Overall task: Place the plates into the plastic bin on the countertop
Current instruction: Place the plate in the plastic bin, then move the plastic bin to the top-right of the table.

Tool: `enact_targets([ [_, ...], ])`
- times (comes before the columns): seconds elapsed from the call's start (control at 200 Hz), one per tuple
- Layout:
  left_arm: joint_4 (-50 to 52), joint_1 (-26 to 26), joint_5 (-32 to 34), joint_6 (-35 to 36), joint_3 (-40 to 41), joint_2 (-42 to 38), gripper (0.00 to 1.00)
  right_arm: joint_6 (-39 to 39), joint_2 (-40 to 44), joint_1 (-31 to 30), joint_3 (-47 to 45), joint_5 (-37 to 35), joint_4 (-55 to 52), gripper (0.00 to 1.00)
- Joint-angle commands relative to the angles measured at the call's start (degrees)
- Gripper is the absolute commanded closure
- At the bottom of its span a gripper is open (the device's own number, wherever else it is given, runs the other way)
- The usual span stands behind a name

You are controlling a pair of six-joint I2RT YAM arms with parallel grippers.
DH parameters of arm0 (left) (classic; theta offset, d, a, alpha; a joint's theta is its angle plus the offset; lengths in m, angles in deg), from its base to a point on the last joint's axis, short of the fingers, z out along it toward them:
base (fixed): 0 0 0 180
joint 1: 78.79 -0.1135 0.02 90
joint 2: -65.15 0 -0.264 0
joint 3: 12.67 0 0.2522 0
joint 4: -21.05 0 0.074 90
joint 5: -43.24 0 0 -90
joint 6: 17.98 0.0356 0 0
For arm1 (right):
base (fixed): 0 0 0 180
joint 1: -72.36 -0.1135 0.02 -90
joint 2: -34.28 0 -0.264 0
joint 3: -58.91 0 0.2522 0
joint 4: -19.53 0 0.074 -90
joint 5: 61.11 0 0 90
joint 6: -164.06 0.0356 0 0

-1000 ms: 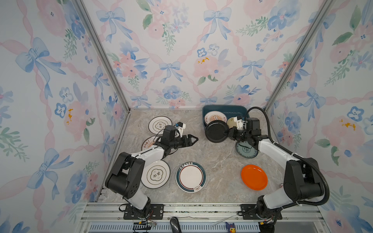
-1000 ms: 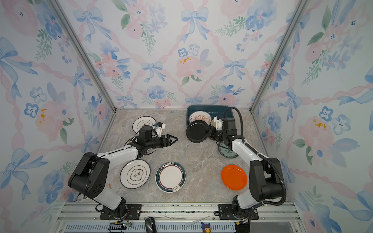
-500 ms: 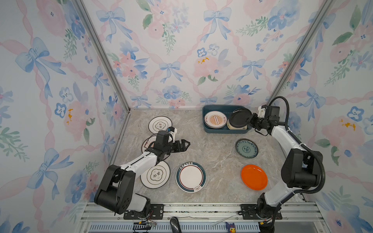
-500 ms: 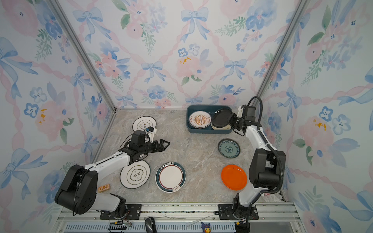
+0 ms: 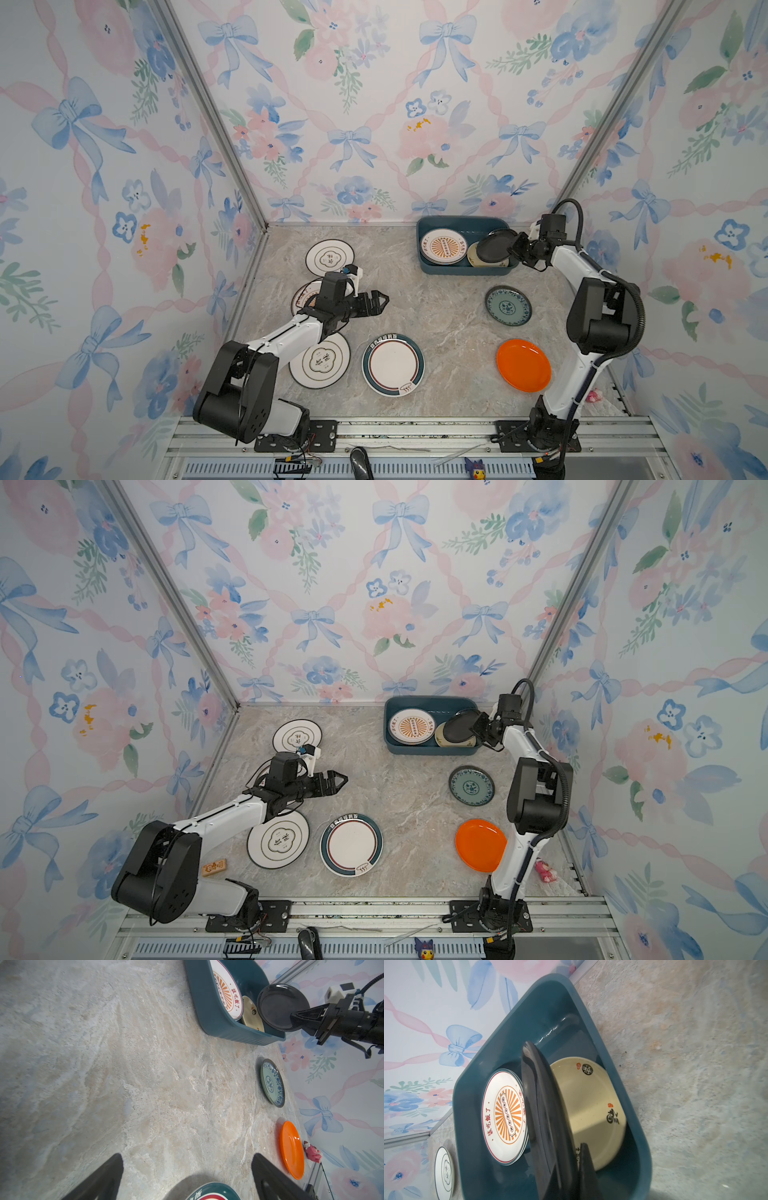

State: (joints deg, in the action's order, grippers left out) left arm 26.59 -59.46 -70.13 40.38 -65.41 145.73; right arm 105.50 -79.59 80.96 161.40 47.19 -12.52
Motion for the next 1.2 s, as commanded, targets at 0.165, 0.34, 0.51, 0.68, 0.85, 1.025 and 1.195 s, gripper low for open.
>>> enact_targets([
  [0.165, -1.2, -0.6, -0.8, 1.1, 0.8, 0.2, 0.02, 0.6, -5.0, 0.4, 1.7, 0.3, 0.0, 1.0],
  [0.34, -1.1, -0.7, -0.7, 1.1, 0.8, 0.4, 0.02, 0.9, -6.4, 0.5, 1.4, 0.7, 0.6, 1.0],
  [0.51, -1.1, -0.7, -0.7, 1.1, 0.7, 0.7, 0.02, 1.1, -6.8, 0.8, 0.5, 0.6, 0.6, 0.91],
  [0.68, -1.1, -0.7, -0.9, 1.1, 0.5, 1.2, 0.02, 0.8, -6.9, 1.2, -0.3, -0.3, -0.3, 0.75],
  [0.85, -1.0, -0.8, -0.9, 1.1, 0.6, 1.1, 0.02, 0.1, -6.7, 1.2, -1.3, -1.0, -0.8, 0.65],
  [1.025, -0.9, -0.7, -0.9, 1.1, 0.7, 0.8, 0.02, -0.7, -6.4, 1.3, -3.0, -2.4, -1.3, 0.6],
  [1.195, -0.9, -0.7, -1.0, 1.1, 0.7, 0.5, 0.02, -1.6, -5.1, 1.5, -5.0, -4.8, -1.5, 0.58],
])
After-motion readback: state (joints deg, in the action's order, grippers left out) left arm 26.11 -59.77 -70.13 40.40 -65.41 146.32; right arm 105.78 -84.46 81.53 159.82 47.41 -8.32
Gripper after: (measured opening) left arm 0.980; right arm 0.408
